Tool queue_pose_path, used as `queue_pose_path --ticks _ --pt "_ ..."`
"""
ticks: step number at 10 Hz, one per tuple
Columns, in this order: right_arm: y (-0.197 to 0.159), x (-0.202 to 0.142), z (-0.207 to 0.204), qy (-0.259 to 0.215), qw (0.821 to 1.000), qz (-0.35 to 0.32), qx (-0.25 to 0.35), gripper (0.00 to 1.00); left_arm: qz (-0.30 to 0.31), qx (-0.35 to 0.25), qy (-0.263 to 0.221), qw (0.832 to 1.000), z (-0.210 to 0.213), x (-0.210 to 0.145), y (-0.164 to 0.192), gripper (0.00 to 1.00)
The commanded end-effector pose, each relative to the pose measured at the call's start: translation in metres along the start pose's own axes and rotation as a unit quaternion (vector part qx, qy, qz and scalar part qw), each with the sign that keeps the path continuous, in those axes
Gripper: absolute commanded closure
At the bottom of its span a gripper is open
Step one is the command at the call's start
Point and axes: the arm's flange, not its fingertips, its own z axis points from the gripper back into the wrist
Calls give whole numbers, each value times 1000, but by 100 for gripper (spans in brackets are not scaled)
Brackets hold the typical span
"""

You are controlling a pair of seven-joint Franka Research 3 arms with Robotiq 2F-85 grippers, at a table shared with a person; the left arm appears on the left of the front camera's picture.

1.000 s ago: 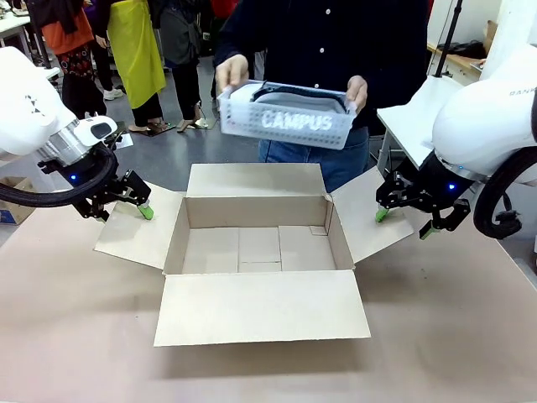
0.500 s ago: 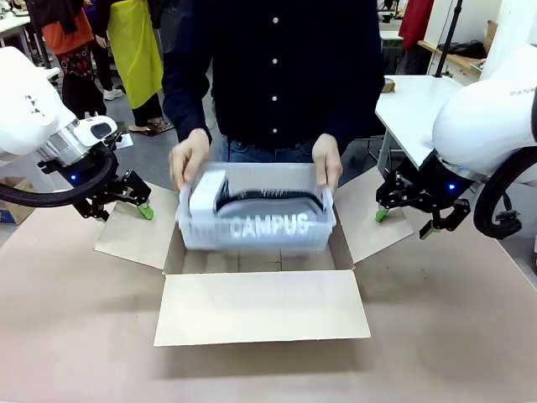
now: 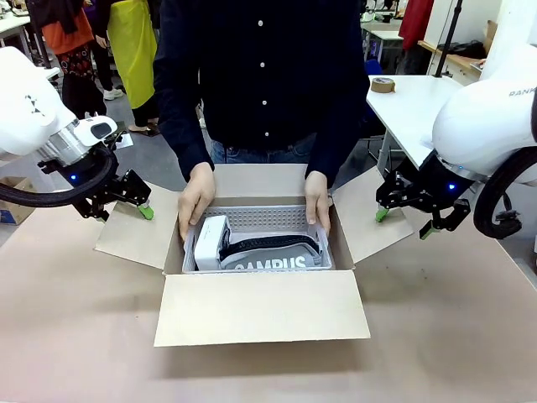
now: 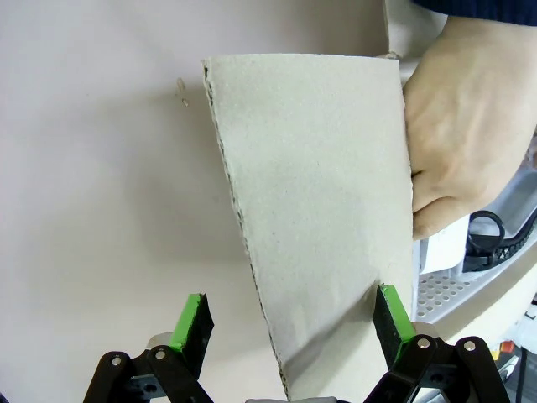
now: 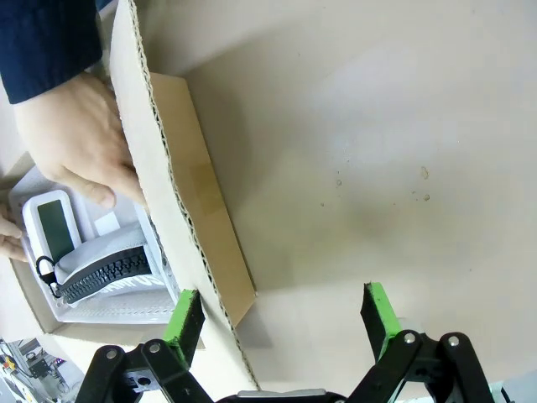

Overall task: Pack the gift set into the box.
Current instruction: Lift both hands away from the flaps of the Package Box.

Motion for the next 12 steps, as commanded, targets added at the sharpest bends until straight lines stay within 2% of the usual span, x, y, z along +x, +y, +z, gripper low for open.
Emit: queue_pose_path --ticks 1,6,8,9,10,11,12 --pt "2 1 4 -4 1000 -6 -13 0 5 10 -3 1000 1 -3 0 0" --pt "2 1 4 -4 1000 -6 -13 0 5 10 -3 1000 1 -3 0 0" --pt "0 0 0 0 1000 0 0 0 -24 -3 18 1000 9 1 -1 0" --pt "-9 -2 24 33 998 19 50 0 -57 -38 39 997 29 -1 2 0" --pt "-29 -6 63 54 990 34 127 0 -86 -106 52 989 62 -9 14 0" --pt "-63 -5 106 110 971 13 213 0 -118 -207 62 969 102 -18 40 0" --pt "-104 -8 138 141 941 0 309 0 -148 -304 75 938 126 -26 71 0"
